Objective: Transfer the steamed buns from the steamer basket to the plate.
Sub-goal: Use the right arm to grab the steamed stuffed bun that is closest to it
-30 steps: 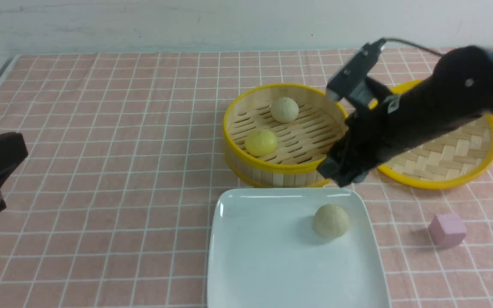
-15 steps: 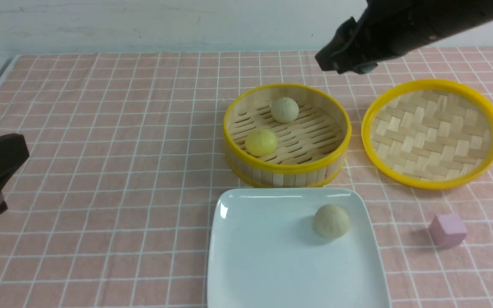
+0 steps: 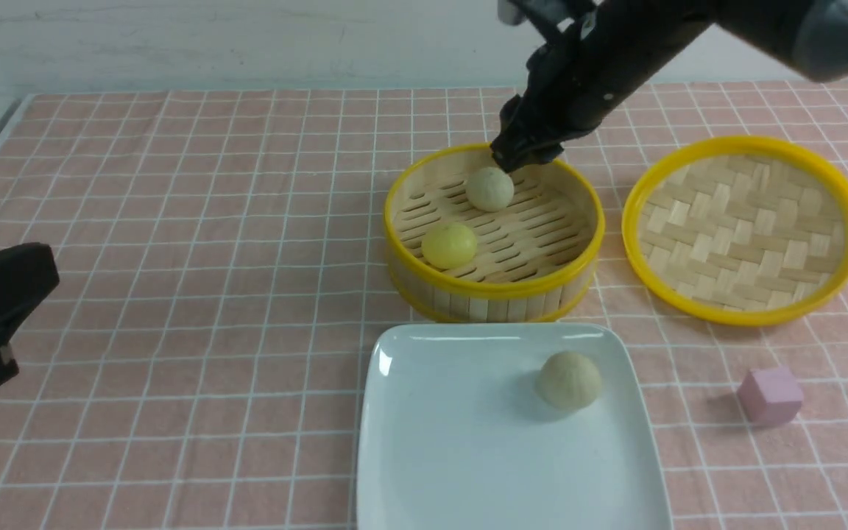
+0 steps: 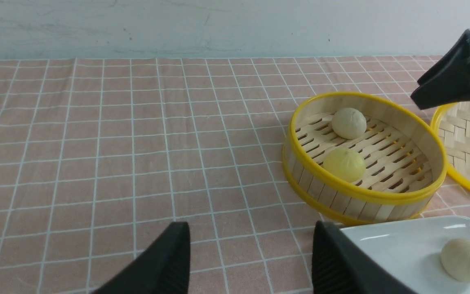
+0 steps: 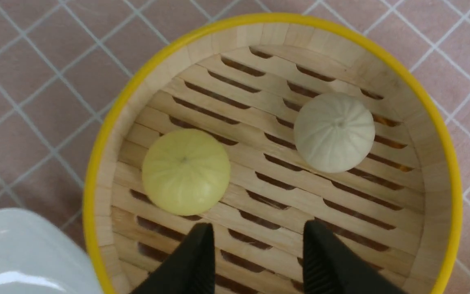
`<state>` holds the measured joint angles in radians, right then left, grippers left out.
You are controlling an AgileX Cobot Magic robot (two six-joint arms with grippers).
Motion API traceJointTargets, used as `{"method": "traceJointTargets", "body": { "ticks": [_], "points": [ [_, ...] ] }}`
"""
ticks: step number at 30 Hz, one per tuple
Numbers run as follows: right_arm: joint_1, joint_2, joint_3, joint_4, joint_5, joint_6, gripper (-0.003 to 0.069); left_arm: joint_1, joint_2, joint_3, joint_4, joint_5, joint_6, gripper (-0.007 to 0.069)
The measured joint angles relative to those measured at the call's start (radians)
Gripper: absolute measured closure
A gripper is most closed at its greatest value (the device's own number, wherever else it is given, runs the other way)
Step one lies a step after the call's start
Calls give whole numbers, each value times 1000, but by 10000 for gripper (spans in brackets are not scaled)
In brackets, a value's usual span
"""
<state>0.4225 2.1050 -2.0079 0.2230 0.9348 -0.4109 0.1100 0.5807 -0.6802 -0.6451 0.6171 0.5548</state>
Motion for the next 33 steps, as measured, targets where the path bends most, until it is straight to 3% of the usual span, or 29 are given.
{"method": "traceJointTargets", "body": {
  "ticks": [10, 33],
  "points": [
    [-15, 130, -8, -9, -185, 22, 279, 0, 0, 0, 0, 7, 0, 204],
    [-17, 214, -13, -18, -368, 22, 295, 0, 0, 0, 0, 28, 0, 204]
  ]
}}
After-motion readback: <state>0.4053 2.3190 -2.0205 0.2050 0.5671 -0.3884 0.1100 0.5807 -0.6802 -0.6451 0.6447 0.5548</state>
